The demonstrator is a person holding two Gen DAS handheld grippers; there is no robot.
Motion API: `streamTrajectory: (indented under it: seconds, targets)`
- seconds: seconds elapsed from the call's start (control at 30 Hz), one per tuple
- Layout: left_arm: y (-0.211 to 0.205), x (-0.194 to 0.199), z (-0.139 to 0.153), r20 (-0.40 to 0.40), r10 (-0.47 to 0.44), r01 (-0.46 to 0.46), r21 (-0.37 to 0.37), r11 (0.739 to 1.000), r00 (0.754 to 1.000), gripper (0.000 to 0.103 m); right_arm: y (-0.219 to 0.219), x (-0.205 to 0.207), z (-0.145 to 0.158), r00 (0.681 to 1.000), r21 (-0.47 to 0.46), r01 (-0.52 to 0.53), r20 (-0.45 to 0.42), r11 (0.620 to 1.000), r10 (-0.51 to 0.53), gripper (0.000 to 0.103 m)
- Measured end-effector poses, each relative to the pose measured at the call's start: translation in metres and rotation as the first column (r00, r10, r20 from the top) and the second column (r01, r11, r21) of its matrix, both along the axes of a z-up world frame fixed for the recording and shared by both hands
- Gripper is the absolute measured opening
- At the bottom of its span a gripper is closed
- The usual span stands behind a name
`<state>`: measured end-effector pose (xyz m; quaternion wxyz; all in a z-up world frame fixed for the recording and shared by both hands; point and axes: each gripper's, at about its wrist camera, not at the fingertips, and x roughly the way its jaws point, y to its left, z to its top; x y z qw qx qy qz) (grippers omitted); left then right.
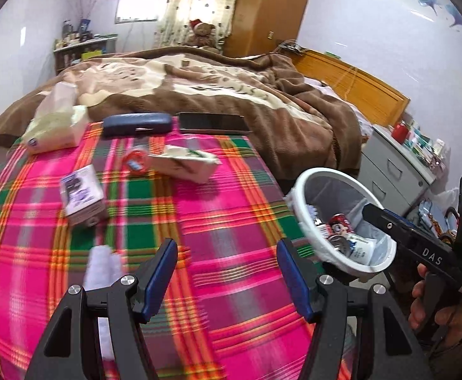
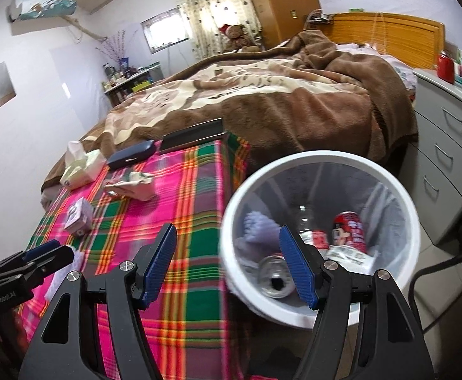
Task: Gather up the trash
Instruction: 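Move both open tools back over the bed toward the foam net and paper bag, then grasp the white paper bag with the right tool while the left tool grasps the white foam net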
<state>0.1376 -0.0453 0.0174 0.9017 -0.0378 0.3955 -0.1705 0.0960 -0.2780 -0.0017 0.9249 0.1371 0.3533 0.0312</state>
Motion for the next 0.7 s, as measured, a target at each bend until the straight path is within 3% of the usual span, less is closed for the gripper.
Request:
streamTrajectory:
  seconds: [0.37, 0.7]
  targets:
    - [0.069, -0.01, -0.013, -0.004, 0.133, -0.133, 0.015, 0.991, 0.991, 0.067, 0.047, 0.027, 0.002, 0.99, -0.044, -0.14, 0.006, 0.989, 0.141, 0.069]
    - [0.102, -0.004, -0.043, -0.091, 0.19, -0.189, 0.027, 0.982, 0.978, 0.067, 0.084, 0.068, -0.003, 0.963, -0.101, -0.269, 0.004, 0.958, 0.27, 0.069]
